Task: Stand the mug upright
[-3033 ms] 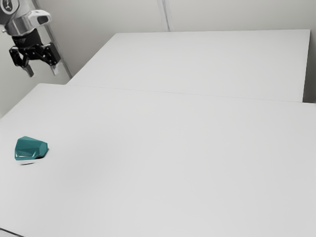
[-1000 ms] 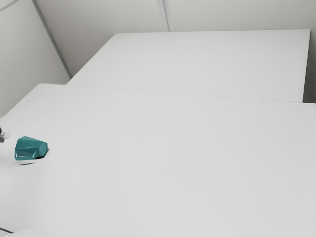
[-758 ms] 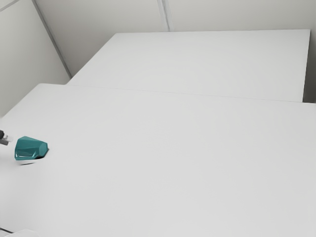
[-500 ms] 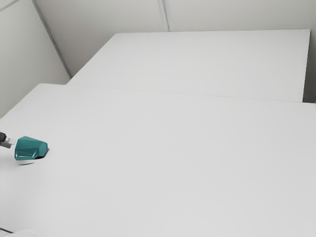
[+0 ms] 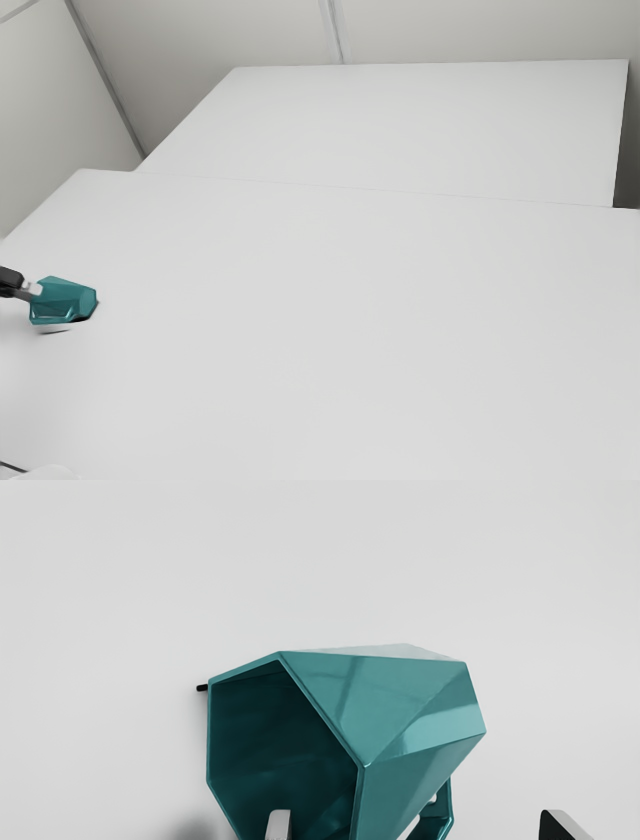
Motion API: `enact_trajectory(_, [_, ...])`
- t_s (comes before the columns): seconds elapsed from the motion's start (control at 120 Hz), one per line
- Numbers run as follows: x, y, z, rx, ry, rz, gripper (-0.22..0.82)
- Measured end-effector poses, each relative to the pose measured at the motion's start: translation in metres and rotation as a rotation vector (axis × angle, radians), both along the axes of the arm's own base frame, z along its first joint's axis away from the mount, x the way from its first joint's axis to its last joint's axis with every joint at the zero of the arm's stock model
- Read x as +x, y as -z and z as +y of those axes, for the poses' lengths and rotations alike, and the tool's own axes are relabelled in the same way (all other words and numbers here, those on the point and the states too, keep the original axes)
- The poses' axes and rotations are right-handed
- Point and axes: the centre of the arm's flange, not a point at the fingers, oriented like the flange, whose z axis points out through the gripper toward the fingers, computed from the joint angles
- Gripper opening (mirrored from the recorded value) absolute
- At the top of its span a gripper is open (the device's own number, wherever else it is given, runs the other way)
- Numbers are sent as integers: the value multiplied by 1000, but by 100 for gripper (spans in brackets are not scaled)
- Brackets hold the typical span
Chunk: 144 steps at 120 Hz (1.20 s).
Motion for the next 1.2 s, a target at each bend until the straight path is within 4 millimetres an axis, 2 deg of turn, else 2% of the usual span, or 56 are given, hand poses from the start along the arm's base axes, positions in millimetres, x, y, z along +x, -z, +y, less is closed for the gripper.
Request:
enact_trajectory(0.45, [10,6,-8,-13,21,-2,41])
enact_trajectory(0.858, [12,3,-10,-11,26,-7,13])
enact_trajectory(1.2, [19,-6,-27,-13,50,-15,-6])
